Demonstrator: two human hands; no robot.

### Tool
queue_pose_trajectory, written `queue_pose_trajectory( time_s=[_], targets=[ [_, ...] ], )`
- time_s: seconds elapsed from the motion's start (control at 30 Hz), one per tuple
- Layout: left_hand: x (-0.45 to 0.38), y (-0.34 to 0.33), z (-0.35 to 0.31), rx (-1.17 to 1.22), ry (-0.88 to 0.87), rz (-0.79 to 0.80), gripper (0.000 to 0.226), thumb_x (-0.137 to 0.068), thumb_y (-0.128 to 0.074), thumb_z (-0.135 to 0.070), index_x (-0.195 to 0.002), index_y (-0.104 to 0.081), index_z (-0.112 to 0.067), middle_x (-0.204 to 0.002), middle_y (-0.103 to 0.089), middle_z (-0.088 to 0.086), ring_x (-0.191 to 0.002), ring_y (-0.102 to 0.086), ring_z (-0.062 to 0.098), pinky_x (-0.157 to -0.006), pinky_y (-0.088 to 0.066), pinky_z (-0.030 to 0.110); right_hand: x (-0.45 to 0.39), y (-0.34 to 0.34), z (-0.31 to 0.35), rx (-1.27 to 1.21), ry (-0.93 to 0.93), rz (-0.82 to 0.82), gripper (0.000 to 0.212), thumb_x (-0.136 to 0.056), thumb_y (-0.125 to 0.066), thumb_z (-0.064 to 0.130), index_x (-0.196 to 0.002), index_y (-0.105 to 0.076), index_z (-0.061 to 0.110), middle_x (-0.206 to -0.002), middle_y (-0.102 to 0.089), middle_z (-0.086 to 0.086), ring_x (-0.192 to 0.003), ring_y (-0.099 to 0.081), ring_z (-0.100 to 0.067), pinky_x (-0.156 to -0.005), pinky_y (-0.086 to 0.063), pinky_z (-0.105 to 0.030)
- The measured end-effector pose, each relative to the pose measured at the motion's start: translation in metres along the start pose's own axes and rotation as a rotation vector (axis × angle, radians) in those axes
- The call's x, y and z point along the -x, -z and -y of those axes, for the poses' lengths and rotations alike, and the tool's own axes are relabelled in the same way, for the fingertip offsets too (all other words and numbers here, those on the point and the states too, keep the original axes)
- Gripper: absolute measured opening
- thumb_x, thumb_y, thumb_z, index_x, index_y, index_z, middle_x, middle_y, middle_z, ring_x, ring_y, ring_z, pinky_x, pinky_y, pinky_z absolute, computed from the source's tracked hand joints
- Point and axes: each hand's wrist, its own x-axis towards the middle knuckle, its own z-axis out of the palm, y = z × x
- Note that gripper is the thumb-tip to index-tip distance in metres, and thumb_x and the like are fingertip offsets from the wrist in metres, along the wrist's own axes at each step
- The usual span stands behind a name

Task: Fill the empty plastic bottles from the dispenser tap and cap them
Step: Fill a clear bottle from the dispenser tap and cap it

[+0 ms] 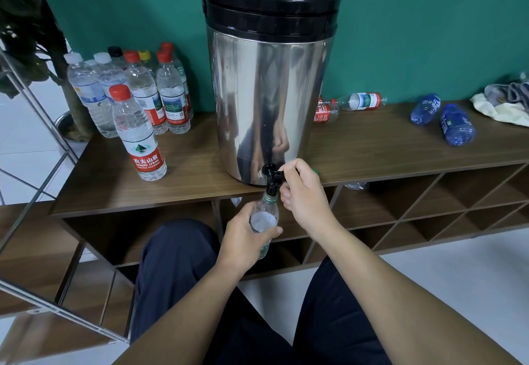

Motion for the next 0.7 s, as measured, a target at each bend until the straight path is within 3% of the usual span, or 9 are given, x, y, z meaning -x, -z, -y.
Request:
queue_pose_trajectory(
  time_s=[0.4,0.7],
  targets=[
    [-0.0012,0.0004,0.0011,-0.010,-0.004,-0.003,0.054,-0.084,-0.100,-0.032,-0.114,-0.062,-0.056,-0.114,-0.075,-0.025,-0.108,-0.066,-0.015,-0.087,-0.048,0.011,-0.0016,-0.0003,-0.0019,-0.018,0.004,-0.002,0.022,-0.115,-0.046,0.018,-0.100,-0.061,0.017,-0.062,-0.039,0.007,-0.058,-0.037,-0.013,-0.051,-0.031,-0.024],
    [-0.0018,-0.0002,0.0022,-0.001,-0.003,0.004,0.055,-0.084,-0.099,-0.034,-0.122,-0.063,-0.051,-0.115,-0.075,-0.023,-0.108,-0.066,-0.013,-0.090,-0.050,0.015,-0.0016,-0.0001,-0.0017,-0.023,0.003,-0.002,0.021,-0.115,-0.046,0.018,-0.102,-0.061,0.015,-0.062,-0.038,0.006,-0.058,-0.036,-0.013,-0.051,-0.031,-0.025]
  ],
)
